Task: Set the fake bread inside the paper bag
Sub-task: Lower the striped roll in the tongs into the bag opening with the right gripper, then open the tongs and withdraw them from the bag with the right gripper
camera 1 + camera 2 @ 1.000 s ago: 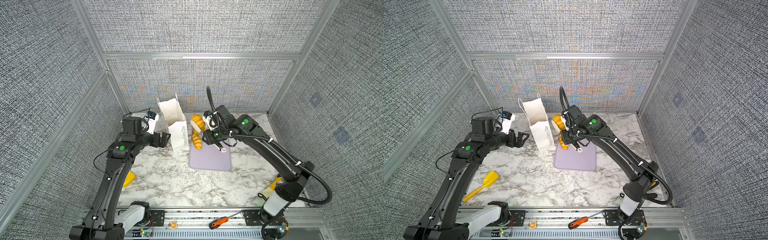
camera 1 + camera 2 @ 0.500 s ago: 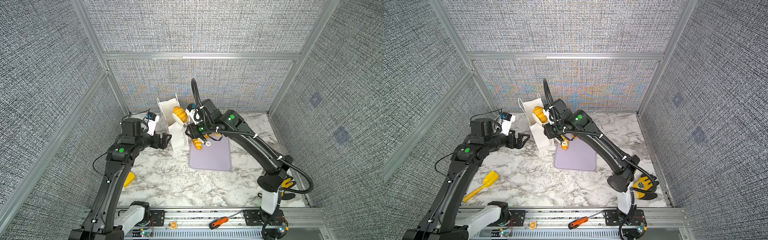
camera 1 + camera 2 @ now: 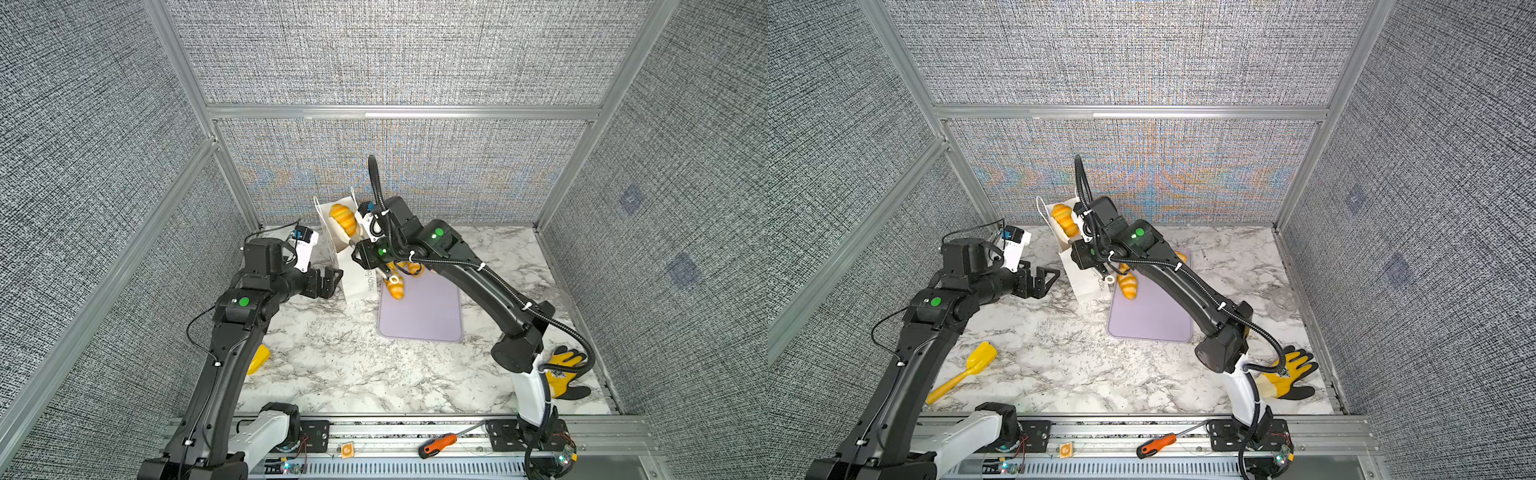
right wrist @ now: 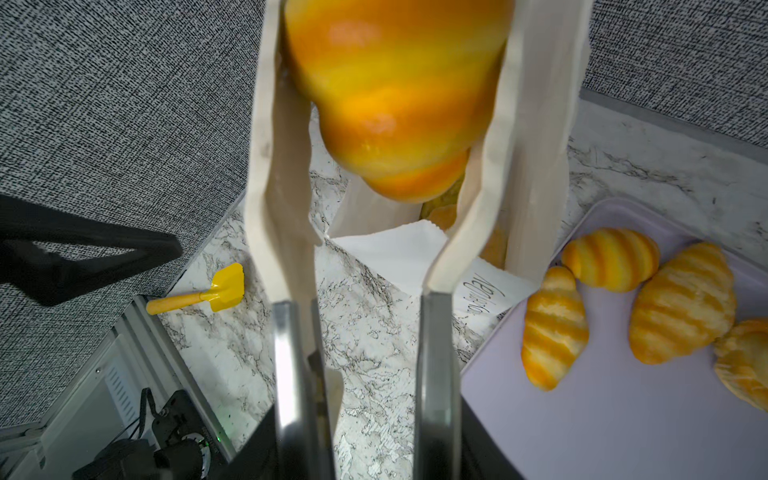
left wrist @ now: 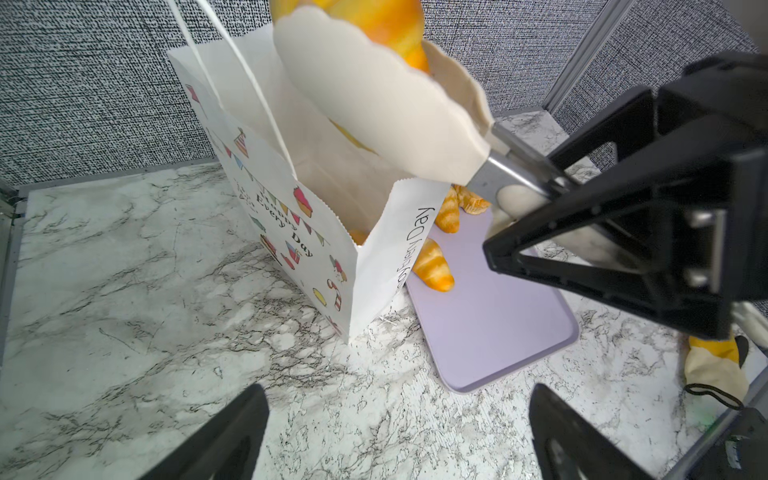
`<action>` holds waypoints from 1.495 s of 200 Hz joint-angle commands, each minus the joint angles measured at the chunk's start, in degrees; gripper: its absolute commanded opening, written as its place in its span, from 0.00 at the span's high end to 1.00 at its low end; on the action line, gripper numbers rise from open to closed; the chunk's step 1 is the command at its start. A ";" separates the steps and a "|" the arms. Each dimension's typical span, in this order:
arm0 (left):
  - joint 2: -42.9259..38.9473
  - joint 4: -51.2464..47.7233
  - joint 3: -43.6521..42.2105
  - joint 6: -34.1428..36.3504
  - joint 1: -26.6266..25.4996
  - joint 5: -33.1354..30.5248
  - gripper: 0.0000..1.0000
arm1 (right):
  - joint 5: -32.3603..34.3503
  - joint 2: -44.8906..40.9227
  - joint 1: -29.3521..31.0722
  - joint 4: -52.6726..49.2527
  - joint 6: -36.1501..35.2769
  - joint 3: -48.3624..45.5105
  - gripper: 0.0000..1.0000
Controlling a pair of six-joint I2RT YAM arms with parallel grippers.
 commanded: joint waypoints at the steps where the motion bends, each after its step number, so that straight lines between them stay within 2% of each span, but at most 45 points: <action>1: -0.11 1.40 -0.08 0.65 0.07 -0.38 0.01 | 2.32 0.41 -0.33 2.75 1.38 0.84 0.52; 68: -0.22 1.23 -0.16 0.80 0.07 -0.39 0.01 | 3.84 4.10 -0.66 -2.20 2.70 5.14 0.41; 139: 0.32 2.00 -0.16 -0.41 0.07 1.32 0.01 | 6.86 4.00 -0.56 -5.43 4.50 5.84 0.32; 256: -0.43 2.68 -1.16 -1.29 0.07 1.38 0.01 | 6.88 1.22 0.43 -5.69 1.60 4.62 0.32; 299: -1.87 2.72 -2.23 -1.27 0.07 0.22 0.01 | 9.71 -5.45 0.94 -2.63 0.75 -3.33 0.34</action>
